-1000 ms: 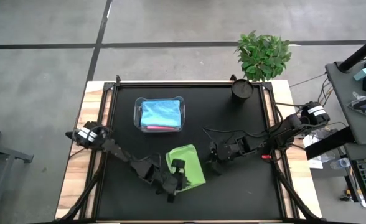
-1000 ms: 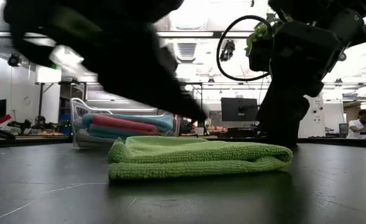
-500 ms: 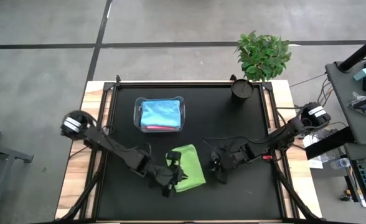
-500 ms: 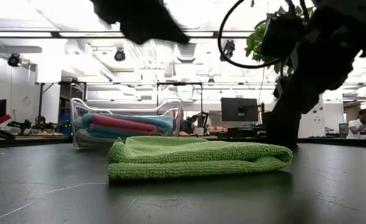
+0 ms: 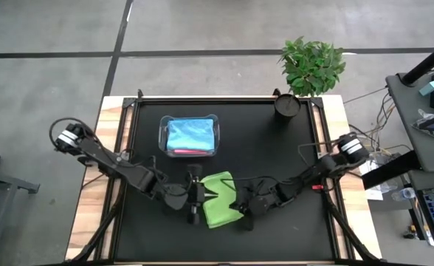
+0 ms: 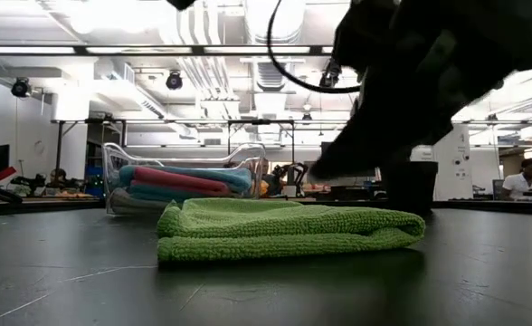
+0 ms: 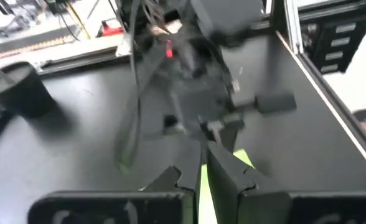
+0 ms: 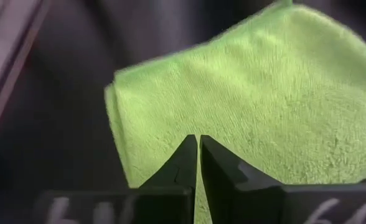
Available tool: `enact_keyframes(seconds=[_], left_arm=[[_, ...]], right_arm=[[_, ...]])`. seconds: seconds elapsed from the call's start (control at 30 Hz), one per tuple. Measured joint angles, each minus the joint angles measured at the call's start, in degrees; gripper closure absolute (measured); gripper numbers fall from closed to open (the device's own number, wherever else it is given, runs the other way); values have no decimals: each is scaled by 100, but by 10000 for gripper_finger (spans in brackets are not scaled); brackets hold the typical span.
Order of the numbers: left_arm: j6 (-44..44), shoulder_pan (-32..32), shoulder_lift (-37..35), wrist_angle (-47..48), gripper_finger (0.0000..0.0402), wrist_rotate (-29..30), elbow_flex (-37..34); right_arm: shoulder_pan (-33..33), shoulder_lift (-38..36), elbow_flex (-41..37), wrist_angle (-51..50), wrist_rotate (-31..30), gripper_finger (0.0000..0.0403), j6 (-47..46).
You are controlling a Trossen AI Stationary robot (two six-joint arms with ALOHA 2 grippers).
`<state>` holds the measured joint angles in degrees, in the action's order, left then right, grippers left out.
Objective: Fold microfiber towels
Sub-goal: Fold the green microfiber cloth, then put the green microfiber cloth into the transparent bin
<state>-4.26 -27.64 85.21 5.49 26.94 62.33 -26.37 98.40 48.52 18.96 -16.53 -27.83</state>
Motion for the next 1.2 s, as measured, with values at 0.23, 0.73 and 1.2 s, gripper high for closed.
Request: enact_keyframes(seconds=[0.23,0.73,1.2], left_arm=[[45,4,-249,112,391,190,-4],[23,17,-293,129,391,192,-236],[-3249,481,-235,96,390,119,-1021]], right_arm=[[-7,579,535,-894,483,394,14],[-114,-523,1170,-5443,-671,394,2735],[-103,-2478,541,-5421,-431,391,-949]])
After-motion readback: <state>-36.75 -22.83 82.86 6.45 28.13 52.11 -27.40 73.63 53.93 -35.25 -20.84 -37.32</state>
